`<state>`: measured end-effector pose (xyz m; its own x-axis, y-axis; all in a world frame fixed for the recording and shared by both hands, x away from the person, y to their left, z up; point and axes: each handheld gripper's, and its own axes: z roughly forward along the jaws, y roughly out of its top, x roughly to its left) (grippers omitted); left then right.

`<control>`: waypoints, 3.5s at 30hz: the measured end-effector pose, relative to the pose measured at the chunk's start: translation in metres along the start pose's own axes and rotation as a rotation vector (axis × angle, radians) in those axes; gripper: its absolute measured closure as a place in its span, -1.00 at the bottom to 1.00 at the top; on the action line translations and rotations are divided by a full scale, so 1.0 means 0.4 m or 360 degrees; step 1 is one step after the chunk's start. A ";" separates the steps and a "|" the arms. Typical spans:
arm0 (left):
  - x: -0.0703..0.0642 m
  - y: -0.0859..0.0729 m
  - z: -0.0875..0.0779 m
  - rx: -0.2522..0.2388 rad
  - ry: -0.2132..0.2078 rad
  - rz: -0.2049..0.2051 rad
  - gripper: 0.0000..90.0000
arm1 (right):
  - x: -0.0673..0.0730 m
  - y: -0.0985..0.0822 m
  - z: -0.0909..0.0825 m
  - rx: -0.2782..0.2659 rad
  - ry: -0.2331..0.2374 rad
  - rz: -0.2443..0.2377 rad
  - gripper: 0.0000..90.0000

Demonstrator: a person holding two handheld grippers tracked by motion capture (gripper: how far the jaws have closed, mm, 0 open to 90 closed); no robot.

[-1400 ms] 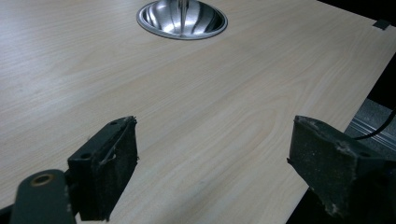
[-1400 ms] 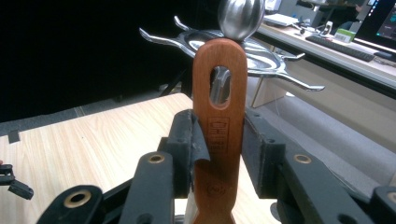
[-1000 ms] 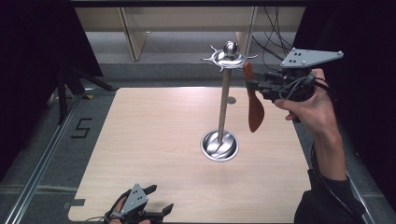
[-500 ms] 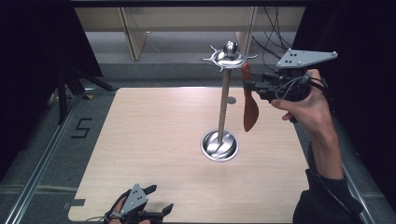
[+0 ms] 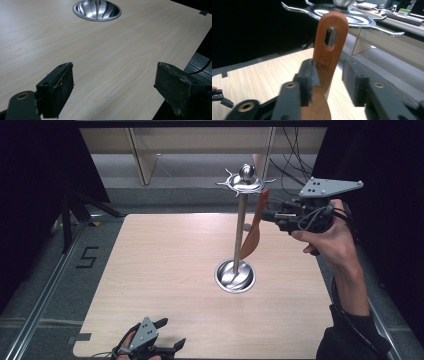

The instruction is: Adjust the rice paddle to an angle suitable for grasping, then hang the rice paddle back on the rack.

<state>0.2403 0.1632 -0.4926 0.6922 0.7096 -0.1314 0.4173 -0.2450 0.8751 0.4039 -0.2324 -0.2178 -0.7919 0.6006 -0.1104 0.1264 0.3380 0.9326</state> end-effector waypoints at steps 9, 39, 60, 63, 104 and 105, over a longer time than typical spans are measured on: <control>0.001 -0.001 0.002 -0.0006 -0.0001 0.0002 -0.67 | 0.003 -0.041 -0.022 0.0024 -0.0001 0.0075 -0.02; 0.004 0.001 -0.004 0.0014 -0.0005 0.0032 -0.67 | 0.024 -0.218 -0.013 0.0026 -0.0049 0.0131 -0.14; 0.002 0.003 -0.002 0.0008 -0.0013 0.0022 -0.67 | 0.022 -0.284 -0.024 0.0156 -0.0048 0.0149 -0.17; 0.002 0.003 -0.002 0.0011 -0.0010 0.0021 -0.67 | 0.023 -0.292 -0.021 0.0151 -0.0075 0.0166 -0.17; -0.001 0.003 -0.004 -0.0013 -0.0013 0.0017 -0.67 | 0.075 -0.454 0.045 0.0537 0.0053 0.0239 -0.20; 0.001 0.003 -0.003 -0.0013 -0.0019 0.0018 -0.67 | 0.075 -0.455 0.044 0.0550 0.0069 0.0227 -0.20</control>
<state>0.2403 0.1639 -0.4911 0.7039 0.6988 -0.1272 0.4047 -0.2473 0.8804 0.3675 -0.2631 -0.3970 -0.7753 0.6307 0.0337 0.4256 0.4823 0.7656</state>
